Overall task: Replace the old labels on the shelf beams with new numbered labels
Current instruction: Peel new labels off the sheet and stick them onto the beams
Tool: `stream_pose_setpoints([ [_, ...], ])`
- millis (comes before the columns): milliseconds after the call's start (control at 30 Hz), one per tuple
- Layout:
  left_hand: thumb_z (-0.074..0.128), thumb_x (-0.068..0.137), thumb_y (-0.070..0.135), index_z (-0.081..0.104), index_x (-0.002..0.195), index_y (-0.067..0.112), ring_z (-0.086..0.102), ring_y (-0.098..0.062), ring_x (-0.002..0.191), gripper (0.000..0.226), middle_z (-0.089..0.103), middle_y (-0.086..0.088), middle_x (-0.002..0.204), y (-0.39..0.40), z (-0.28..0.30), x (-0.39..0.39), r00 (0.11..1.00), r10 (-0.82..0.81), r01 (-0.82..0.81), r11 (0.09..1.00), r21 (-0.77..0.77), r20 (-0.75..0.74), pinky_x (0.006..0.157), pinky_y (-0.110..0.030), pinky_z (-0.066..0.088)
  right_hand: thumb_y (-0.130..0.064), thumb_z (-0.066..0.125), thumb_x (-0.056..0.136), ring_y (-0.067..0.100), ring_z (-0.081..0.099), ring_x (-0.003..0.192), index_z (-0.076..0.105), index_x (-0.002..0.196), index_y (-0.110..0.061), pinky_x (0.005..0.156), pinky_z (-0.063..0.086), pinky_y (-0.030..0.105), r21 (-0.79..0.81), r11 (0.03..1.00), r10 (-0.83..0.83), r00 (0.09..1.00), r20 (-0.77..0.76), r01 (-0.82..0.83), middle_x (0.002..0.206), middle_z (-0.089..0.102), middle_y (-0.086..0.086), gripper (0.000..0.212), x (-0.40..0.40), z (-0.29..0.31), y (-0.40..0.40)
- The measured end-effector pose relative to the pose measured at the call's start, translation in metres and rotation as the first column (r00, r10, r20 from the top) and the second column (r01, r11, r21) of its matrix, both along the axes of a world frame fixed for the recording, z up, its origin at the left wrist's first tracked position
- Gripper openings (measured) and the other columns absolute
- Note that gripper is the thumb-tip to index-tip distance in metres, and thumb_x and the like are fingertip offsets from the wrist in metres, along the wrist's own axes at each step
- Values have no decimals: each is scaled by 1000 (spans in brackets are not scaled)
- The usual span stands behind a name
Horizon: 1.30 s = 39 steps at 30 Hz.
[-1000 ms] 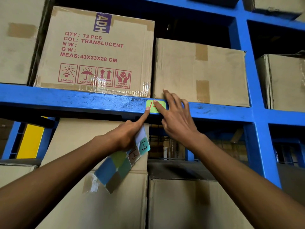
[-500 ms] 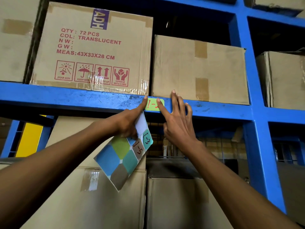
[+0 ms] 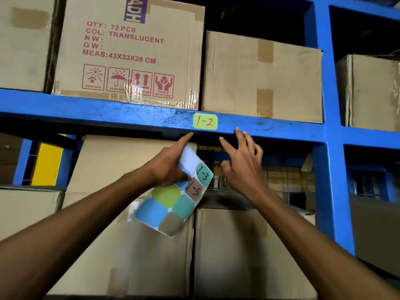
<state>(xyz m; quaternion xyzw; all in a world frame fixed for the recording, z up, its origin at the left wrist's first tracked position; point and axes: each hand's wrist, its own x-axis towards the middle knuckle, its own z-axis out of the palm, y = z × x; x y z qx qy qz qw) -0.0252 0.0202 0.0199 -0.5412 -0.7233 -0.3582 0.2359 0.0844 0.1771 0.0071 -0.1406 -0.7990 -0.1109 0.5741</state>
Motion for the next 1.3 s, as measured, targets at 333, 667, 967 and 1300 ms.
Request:
stream_pose_setpoints([
  [333,74,76,4,10,148,36,68,-11,72,102,66,-4,106,-26,-55,22,806,-389,239,903,357,445,60,-22,57,-25,48,80,15,44,109,66,111,-16,90,32,33,32,944,330,931,-158,-330,114,61,7,36,12,-63,-40],
  [667,48,94,4,12,149,32,63,-1,51,71,63,-5,88,-51,-82,39,706,-452,213,870,445,546,52,-14,53,-26,53,83,16,41,117,69,96,-8,99,31,38,134,947,296,955,-25,-291,121,61,12,28,10,-101,-78],
  [967,38,93,-5,40,137,37,59,-8,75,61,56,-4,117,-69,-142,31,743,-398,217,904,368,538,61,-11,51,-24,66,69,12,43,110,68,78,-13,95,28,33,-61,938,343,939,17,-341,114,65,7,14,5,-152,-111],
  [1300,38,89,-8,58,108,9,59,-8,74,33,62,-9,97,-72,-233,27,582,-372,121,919,375,723,60,-15,52,-19,67,71,12,56,101,67,75,-16,92,40,29,-482,736,479,869,-126,-475,97,61,-7,4,39,-225,-139],
])
